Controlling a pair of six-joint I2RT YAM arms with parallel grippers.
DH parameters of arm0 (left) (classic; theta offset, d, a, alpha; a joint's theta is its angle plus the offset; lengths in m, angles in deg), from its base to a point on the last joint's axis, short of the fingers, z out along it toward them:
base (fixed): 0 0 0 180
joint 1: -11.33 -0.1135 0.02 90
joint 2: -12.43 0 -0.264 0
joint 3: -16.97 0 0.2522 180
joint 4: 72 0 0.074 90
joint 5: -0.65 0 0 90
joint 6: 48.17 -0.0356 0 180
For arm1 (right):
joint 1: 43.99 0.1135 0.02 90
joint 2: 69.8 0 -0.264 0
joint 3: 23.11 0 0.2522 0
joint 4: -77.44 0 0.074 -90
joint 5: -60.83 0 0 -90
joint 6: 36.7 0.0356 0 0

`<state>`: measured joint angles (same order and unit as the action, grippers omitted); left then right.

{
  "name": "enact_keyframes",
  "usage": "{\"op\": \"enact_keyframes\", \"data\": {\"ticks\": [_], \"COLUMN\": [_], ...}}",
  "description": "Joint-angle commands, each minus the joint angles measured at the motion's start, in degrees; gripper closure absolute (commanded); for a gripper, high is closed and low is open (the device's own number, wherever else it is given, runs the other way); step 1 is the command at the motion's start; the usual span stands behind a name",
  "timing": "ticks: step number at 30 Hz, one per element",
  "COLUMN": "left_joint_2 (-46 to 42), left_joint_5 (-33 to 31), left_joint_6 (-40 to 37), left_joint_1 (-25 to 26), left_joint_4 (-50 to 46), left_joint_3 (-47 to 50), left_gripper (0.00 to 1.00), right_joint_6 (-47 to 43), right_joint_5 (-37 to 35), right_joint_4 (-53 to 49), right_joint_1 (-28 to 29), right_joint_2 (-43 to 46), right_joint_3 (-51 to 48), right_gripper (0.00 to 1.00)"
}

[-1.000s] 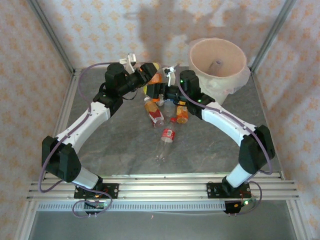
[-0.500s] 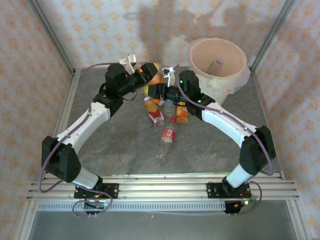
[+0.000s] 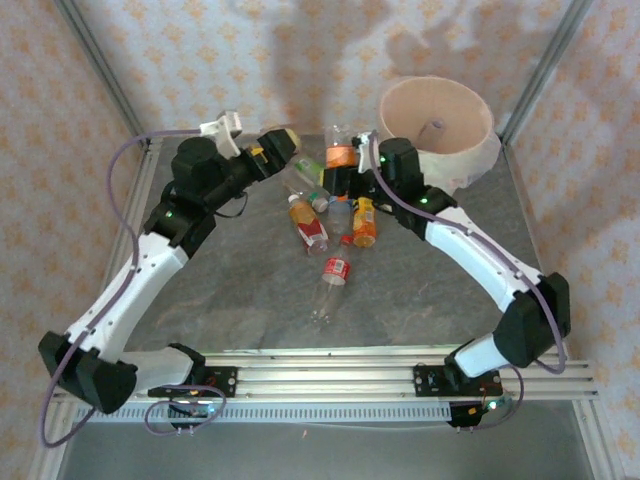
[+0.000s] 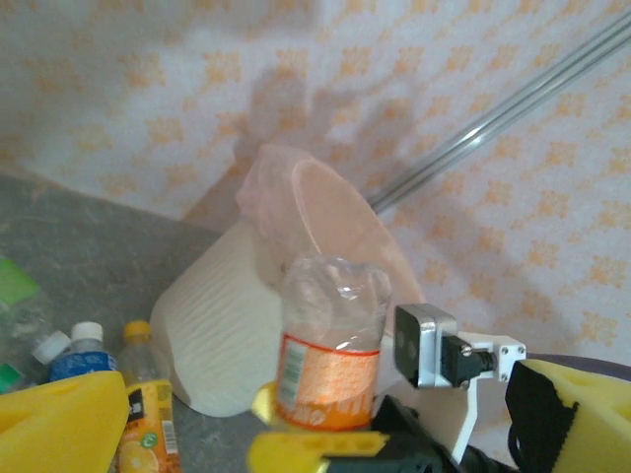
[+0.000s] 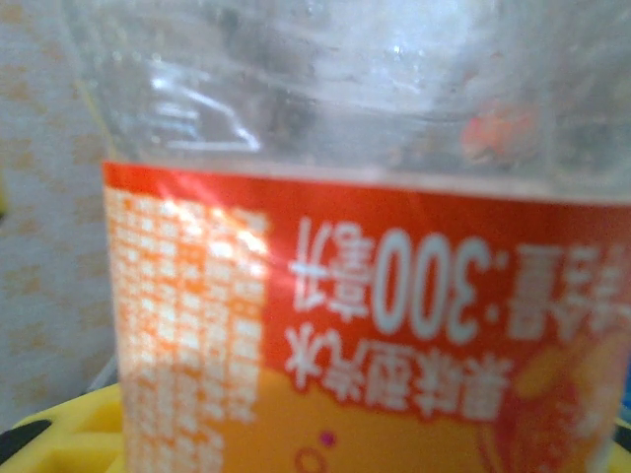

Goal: Put the plastic bottles in the bin

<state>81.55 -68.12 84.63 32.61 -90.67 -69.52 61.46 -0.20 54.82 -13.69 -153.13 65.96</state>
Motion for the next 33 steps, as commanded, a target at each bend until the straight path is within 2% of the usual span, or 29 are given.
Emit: {"op": "enact_keyframes", "data": {"ticks": [1, 6, 10, 13, 18, 26, 33], "left_joint_2": [-1.8, -4.7, -6.0, -6.9, -7.9, -8.4, -8.5], "left_joint_5": [-7.1, -13.0, -18.2, -21.9, -23.8, -25.9, -26.8], "left_joint_6": [-3.2, -3.5, -4.2, -4.3, -4.3, -3.7, -3.9], "left_joint_1": [0.1, 0.0, 0.1, -0.1, -0.3, -0.5, -0.8], "left_joint_4": [-5.7, -8.1, -11.5, -13.3, -13.4, -14.1, -15.7], "left_joint_3": [3.2, 5.7, 6.4, 7.2, 8.4, 9.5, 9.4], "left_gripper": [0.00, 0.00, 0.00, 0.00, 0.00, 0.00, 0.00], "right_joint_6": [-5.8, -11.9, -13.8, -16.0, -17.2, -19.5, -21.6], "right_joint_5": [-5.6, -11.5, -15.2, -17.8, -21.3, -23.6, -28.6], "right_joint_4": [-6.3, -13.0, -20.4, -22.3, -25.2, -38.0, -44.8], "right_joint_1": [-2.6, -6.2, -9.8, -12.4, -17.3, -24.3, -26.3], "right_joint_2": [4.0, 4.4, 1.3, -0.4, -4.9, -17.8, -27.0], "right_joint_3": [3.5, 9.9, 18.7, 23.1, 30.3, 46.3, 56.0], "right_gripper": [0.57, 0.57, 0.58, 0.58, 0.58, 0.58, 0.55]}}
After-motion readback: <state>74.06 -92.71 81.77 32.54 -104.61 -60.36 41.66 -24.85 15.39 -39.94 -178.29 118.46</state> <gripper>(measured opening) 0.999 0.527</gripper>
